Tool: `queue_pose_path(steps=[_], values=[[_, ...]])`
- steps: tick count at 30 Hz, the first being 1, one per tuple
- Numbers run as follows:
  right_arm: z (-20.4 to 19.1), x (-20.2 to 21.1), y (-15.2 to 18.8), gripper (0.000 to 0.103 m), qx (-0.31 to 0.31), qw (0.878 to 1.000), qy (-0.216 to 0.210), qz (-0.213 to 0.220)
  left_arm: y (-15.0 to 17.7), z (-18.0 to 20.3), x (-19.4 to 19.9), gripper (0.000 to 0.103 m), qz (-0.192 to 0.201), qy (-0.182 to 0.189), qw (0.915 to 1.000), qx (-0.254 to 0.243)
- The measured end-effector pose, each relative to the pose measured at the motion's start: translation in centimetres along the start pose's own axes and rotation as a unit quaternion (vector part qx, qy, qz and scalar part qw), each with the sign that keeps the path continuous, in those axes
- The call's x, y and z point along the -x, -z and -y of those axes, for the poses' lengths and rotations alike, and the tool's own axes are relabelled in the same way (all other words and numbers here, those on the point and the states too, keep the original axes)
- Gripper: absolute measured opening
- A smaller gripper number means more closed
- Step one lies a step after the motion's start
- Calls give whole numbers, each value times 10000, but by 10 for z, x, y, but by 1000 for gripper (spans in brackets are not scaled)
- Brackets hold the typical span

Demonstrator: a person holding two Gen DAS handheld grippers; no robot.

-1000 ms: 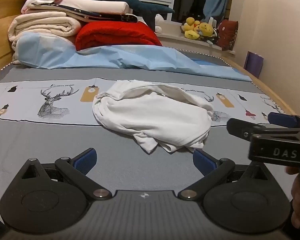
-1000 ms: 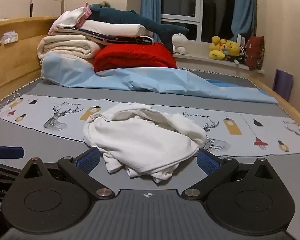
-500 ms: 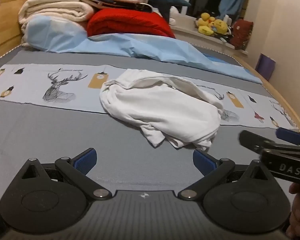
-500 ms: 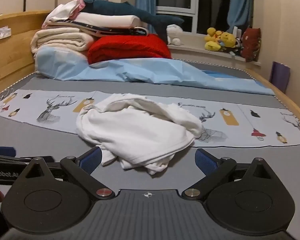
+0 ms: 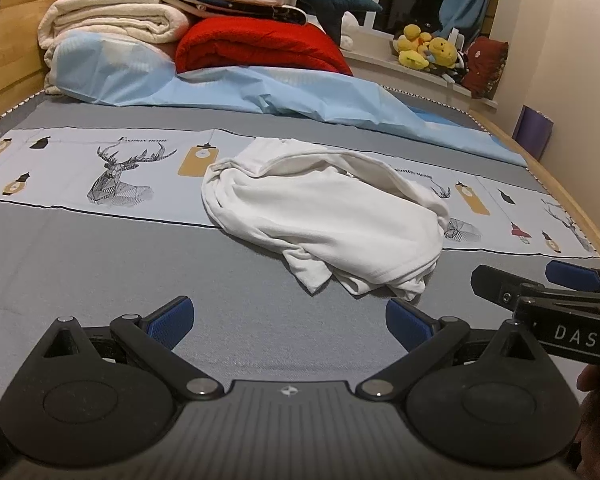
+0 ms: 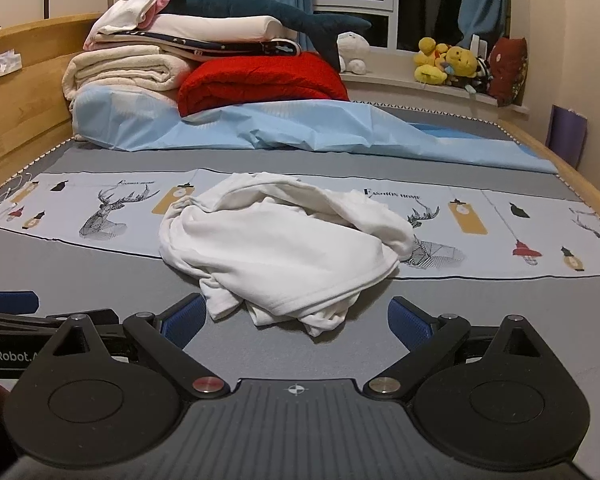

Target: Fold small clothes

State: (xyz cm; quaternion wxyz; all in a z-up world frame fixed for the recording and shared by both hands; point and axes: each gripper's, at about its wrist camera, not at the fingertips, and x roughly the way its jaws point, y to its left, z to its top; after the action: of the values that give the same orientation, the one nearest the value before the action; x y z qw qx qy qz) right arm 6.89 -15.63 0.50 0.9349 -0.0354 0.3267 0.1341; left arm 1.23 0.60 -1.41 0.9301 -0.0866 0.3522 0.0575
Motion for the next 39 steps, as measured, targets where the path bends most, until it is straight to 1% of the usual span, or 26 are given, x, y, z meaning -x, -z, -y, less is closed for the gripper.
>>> queue_pose_path(steps=[19,24,26,27,28,29,30,31,32,33,34,35,36,37,39], values=[[-1,-2,2,97,26,10000,52,-38,-1,2,0,102,-16,-8,10000,-11],[0,-1,0,97,11,10000,60,-7,1,5,2,102,102,-1,9999,-128],[2,-1,-2,97,-39,10000,80,-8,2,6,2,100,141,35,9997,-171],[5,-1,-3,95,-86,9999,109,-7,2,6,3,96,166,51,9996,-199],[8,-1,-5,91,-150,9998,125,4,2,5,4,88,197,76,9995,-231],[12,0,-8,90,-249,9996,137,22,2,5,4,83,210,100,9994,-262],[19,0,-11,87,-376,9992,143,36,2,5,4,73,190,138,9993,-294],[25,0,-14,82,-481,9988,130,33,1,3,3,62,159,184,9992,-311],[32,-1,-19,77,-571,9983,94,21,1,3,2,56,115,222,9992,-326],[40,-2,-25,65,-666,9978,32,24,1,2,0,47,54,257,9990,-350],[47,-3,-31,54,-725,9974,12,58,0,2,-2,40,-11,292,9989,-380],[53,-4,-38,50,-749,9971,-18,118,-1,2,-5,37,-88,328,9986,-407],[62,-7,-46,45,-743,9970,-59,193,-3,2,-8,31,-163,359,9983,-422],[68,-12,-54,39,-717,9971,-73,242,-4,2,-12,29,-237,396,9980,-441],[82,-23,-66,37,-676,9972,-95,318,-8,4,-21,28,-332,449,9971,-513]])
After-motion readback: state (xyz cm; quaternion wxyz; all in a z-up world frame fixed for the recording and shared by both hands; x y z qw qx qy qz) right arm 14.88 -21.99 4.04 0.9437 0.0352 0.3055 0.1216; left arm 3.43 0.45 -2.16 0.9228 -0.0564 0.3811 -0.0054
